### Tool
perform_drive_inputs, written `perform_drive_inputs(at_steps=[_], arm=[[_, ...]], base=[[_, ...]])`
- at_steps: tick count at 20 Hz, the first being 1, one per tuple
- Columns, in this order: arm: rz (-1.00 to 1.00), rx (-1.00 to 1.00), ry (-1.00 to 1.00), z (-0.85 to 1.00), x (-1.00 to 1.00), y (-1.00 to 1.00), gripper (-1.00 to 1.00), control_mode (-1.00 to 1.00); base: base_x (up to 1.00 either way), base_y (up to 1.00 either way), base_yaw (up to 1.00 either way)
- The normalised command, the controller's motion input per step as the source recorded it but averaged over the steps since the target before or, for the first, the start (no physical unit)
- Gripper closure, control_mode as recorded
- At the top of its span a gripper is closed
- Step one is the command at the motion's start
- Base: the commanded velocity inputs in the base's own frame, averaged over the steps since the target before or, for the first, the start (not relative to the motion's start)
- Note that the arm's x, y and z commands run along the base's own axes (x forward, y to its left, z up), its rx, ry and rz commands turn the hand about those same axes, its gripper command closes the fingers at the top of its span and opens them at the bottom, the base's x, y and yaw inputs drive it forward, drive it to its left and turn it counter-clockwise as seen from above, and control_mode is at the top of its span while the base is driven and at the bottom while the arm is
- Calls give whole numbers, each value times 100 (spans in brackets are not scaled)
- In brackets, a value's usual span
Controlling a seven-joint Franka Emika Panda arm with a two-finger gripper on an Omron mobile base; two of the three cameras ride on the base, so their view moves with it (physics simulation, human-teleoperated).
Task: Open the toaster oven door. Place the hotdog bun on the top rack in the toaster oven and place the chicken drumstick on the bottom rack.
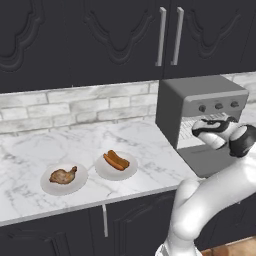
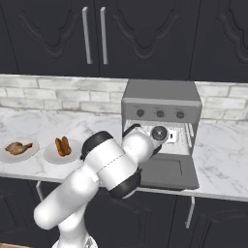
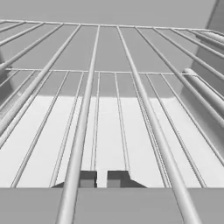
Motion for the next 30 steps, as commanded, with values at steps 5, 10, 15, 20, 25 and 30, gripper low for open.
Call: perform_drive_inputs(at_steps=[5, 10, 15, 20, 25, 30], arm=[[-4, 5, 15, -63, -93, -60, 100, -100], [-4, 13, 14, -75, -100, -94, 100, -100], [-2, 11, 10, -74, -100, -92, 100, -100], [0, 8, 14, -82, -100, -85, 100, -100], [0, 5, 14, -85, -100, -83, 100, -100], [0, 4, 7, -85, -100, -92, 100, -100]], base=[[0, 0, 0], [0, 0, 0], [0, 0, 0], [0, 0, 0], [0, 0, 0], [0, 0, 0]])
